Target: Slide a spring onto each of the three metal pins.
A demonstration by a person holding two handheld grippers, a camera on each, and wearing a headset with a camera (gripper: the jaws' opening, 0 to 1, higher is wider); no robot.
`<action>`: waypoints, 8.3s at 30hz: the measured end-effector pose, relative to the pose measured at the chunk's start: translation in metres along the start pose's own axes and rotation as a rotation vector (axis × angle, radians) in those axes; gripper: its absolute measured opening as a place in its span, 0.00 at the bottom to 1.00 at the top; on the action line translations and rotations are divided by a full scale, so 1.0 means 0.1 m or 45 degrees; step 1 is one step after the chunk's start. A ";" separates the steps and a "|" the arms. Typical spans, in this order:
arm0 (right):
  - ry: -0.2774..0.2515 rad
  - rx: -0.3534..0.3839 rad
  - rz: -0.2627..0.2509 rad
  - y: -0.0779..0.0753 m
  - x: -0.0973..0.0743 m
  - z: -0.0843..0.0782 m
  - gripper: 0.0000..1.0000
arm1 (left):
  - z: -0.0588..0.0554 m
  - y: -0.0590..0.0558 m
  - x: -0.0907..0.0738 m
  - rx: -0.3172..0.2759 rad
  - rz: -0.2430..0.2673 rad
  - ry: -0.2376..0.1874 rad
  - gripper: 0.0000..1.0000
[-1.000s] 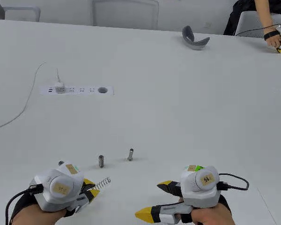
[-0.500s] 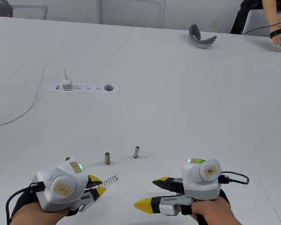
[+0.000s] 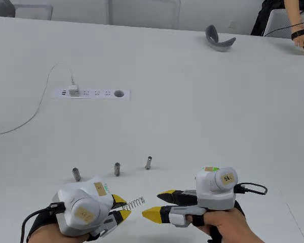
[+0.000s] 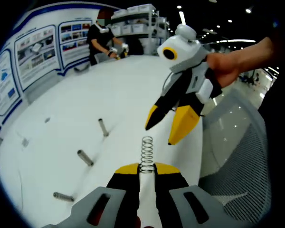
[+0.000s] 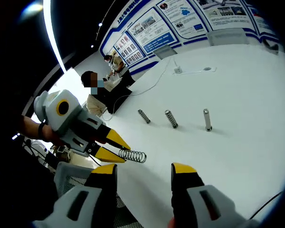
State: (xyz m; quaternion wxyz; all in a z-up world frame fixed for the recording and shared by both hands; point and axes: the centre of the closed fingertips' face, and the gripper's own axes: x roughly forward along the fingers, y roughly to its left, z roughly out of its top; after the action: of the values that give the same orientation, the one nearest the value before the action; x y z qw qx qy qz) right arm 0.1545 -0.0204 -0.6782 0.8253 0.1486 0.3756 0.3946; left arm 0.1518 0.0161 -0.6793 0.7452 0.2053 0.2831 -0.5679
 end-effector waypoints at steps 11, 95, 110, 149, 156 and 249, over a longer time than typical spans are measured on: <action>-0.007 0.124 0.092 0.12 0.05 -0.02 0.30 | 0.08 -0.13 0.05 0.044 -0.044 -0.011 0.10; 0.552 -0.576 0.284 0.46 -0.12 0.05 0.12 | 0.28 -0.32 0.03 -0.045 -0.331 -0.191 0.14; 0.476 -0.510 0.203 0.28 -0.18 0.13 0.13 | 0.06 -0.11 -0.01 -0.194 -0.220 -0.180 0.27; 0.483 -0.355 -0.157 -0.65 -0.16 0.30 0.13 | -0.44 0.46 -0.27 -0.424 0.088 -0.122 0.53; 0.508 -0.353 -0.192 -0.76 -0.12 0.39 0.13 | -0.48 0.50 -0.33 -0.453 0.118 -0.127 0.57; 0.637 -0.586 -0.268 -1.22 0.63 0.61 0.13 | -0.92 0.69 -0.66 -0.579 0.226 -0.064 0.67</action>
State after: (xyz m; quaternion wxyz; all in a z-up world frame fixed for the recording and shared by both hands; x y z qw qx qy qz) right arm 0.2909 -0.0475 -0.7351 0.7557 -0.1821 0.4806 0.4060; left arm 0.1879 0.1406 -0.7064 0.8261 0.0422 0.3656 -0.4268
